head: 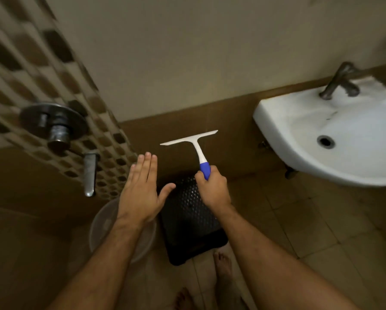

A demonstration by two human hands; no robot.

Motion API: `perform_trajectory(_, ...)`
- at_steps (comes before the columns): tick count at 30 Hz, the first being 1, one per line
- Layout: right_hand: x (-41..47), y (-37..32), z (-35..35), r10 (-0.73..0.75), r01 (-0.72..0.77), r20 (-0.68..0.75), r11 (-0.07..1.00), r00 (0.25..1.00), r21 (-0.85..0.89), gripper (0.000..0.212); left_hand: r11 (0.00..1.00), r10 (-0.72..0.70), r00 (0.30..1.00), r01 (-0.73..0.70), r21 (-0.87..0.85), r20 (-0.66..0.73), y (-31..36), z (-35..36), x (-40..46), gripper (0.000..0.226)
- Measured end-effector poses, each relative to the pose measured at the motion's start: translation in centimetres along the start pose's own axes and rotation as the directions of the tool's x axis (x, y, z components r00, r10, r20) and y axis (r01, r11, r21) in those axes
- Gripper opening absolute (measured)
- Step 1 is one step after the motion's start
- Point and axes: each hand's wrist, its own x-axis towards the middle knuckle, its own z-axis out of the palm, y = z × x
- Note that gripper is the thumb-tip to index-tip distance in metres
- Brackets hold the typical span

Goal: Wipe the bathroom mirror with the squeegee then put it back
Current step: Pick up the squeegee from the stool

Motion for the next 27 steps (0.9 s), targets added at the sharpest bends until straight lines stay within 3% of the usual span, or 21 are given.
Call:
perform_trajectory(7, -3.4, -6.4, -5.3, -0.125, 0.133, -0.186, 0.991, 0.975, 0.029, 0.028, 0.996, 0.073, 0.986, -0.065, 0.056, -0.150, 1.1, -8.1, 1.1, 0.095)
perform_trajectory(14, -5.1, -13.6, -13.5, -0.263, 0.315, -0.426, 0.948, 0.866, 0.055, 0.032, 0.981, 0.187, 0.914, -0.190, 0.028, -0.359, 5.5, -17.2, 5.0, 0.096)
perform_trajectory(24, -5.5, -22.1, -29.3, -0.433, 0.596, -0.685, 0.803, 0.586, 0.001, 0.027, 0.913, 0.351, 0.686, -0.400, 0.072, -0.638, 15.1, -31.1, 12.0, 0.076)
perform_trajectory(27, -4.8, -24.1, -35.0, -0.447, 0.654, -0.740, 0.757, 0.502, -0.014, 0.026, 0.895, 0.374, 0.590, -0.433, 0.111, -0.716, 19.3, -35.5, 14.0, 0.066)
